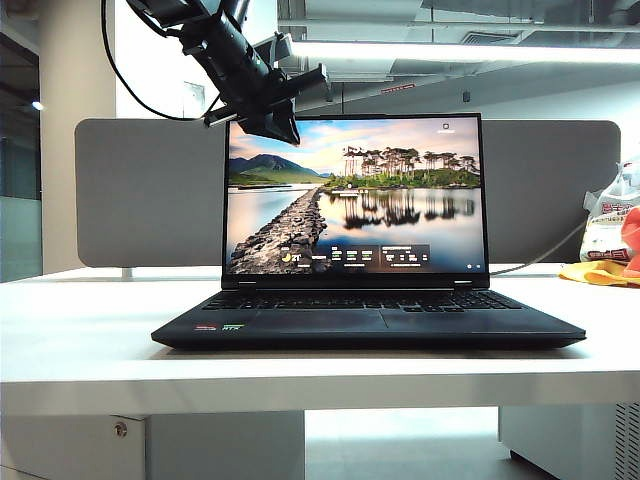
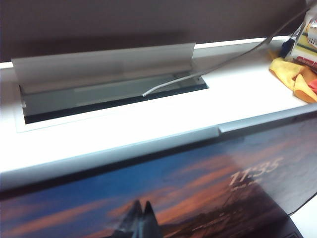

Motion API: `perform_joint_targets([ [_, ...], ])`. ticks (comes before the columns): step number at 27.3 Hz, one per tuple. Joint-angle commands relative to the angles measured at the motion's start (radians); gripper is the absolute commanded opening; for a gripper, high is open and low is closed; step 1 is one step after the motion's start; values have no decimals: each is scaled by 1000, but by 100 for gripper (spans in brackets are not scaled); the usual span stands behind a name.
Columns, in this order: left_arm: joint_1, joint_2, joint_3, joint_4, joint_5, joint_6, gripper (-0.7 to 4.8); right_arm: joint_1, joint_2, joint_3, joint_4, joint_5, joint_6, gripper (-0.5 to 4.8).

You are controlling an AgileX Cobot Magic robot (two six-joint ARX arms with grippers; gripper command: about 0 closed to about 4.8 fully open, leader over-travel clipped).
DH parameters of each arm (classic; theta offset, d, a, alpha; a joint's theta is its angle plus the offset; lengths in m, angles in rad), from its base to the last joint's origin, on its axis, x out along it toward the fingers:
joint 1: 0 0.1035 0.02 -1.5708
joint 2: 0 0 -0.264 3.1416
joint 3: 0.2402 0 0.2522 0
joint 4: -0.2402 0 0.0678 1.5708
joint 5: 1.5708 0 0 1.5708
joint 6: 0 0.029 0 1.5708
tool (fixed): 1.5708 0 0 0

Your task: Open the lid of the laptop and use the keypad to enter the password "123".

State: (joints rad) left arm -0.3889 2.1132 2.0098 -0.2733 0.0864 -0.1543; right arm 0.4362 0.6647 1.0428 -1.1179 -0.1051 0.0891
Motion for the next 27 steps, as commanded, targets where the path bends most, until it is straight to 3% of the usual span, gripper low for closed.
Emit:
perform_joint_targets([
  [1, 8, -4, 8, 0, 31, -3, -5, 0, -1, 4, -1, 3, 12, -5],
  [7, 5, -42, 7, -95, 146, 11, -5, 0, 0, 4, 1, 3, 12, -5],
  [13, -7, -123, 5, -219, 146, 111, -5, 0, 60, 4, 82, 6, 10, -5],
  [22, -8, -217, -2, -410, 184, 184, -5, -1, 375, 8, 330, 5, -46, -5],
  [27, -20, -270, -34, -438, 189, 202, -5, -7, 515, 23, 469, 6, -45, -5],
])
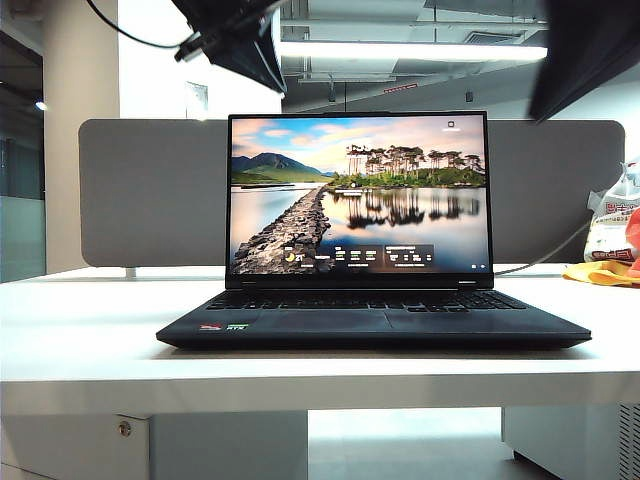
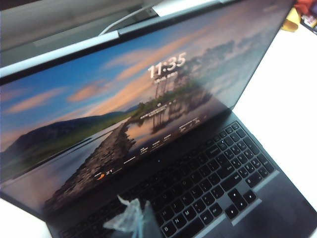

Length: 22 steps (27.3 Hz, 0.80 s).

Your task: Open the lid of the laptop and use the keypad to enter the password "123".

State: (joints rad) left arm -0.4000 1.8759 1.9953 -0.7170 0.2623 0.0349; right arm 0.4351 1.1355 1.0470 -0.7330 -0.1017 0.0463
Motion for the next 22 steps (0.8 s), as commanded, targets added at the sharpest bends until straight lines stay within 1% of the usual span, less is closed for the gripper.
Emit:
perform_joint_targets([
  [1, -10, -42, -29, 6, 15, 13, -5, -15, 73, 31, 105, 2, -2, -5],
  [4, -24, -79, -76, 12, 31, 18, -6, -36, 159, 84, 137, 3, -2, -5],
  [12, -82, -194, -233, 35, 32, 17, -5, -109, 348, 270, 131, -17, -11, -5],
  [18, -132, -306, -346, 56, 30, 17, -6, -138, 458, 336, 126, -16, -26, -5],
  [21, -174, -414, -472, 87, 21, 10, -5, -154, 551, 346, 130, -32, -25, -5],
  [22, -196, -450, -513, 97, 3, 5, -5, -154, 584, 346, 130, -32, -25, -5],
])
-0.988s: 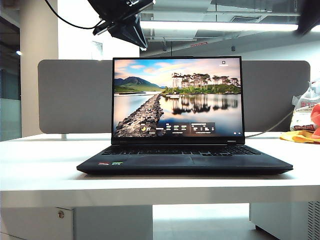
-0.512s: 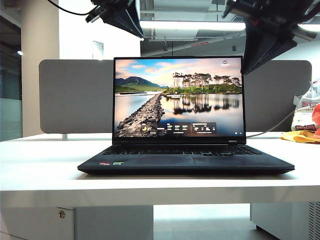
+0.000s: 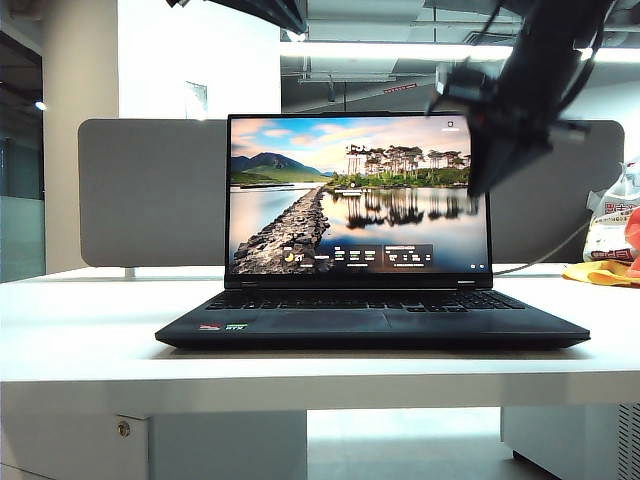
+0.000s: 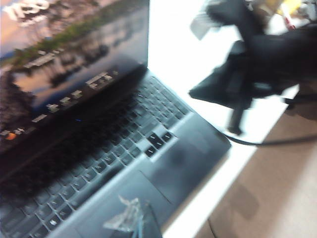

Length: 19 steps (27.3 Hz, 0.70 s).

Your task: Open the lid of the laptop and use the keypad to enter the password "123".

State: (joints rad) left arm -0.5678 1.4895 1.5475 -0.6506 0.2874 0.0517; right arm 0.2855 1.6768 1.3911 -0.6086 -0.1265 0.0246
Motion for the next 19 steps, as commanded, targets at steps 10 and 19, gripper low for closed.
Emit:
perform_joint_targets([
  [10, -220, -290, -198, -8, -225, -52, -6, -5, 262, 148, -14, -6, -7, -5],
  [19, -229, -291, -198, -25, -227, -64, -6, -10, 327, 175, -51, -2, -6, -5],
])
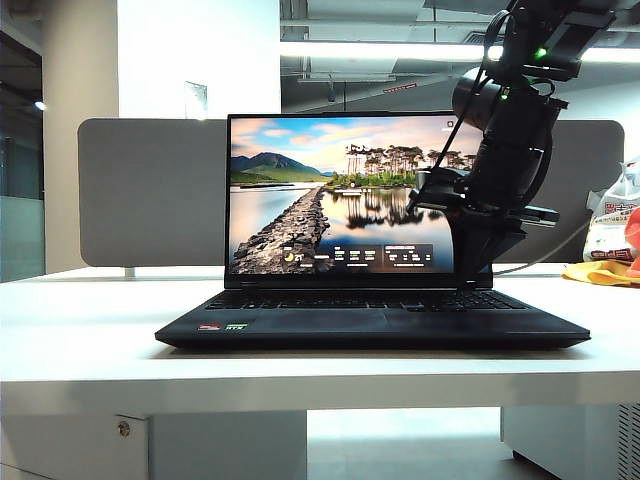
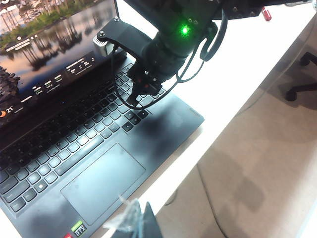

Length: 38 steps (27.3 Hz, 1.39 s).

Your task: Open the lid of the laptop and use the keypad to enter the password "123".

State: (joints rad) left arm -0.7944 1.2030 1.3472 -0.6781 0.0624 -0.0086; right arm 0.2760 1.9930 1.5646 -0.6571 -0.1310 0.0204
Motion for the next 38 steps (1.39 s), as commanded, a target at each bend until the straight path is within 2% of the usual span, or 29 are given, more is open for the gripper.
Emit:
perform_joint_targets([
  [1, -2, -4, 2, 3, -2, -4, -5, -1, 16, 2, -8, 3, -2, -5],
  [13, -2, -5, 2, 6, -2, -6, -5, -5, 51, 2, -34, 27, -3, -5],
  [18, -2, -5, 2, 7, -3, -3, -5, -6, -6, 2, -6, 87, -22, -5],
  [38, -2, -5, 2, 42, -3, -3, -5, -26, 16, 1, -6, 58, -21, -5],
])
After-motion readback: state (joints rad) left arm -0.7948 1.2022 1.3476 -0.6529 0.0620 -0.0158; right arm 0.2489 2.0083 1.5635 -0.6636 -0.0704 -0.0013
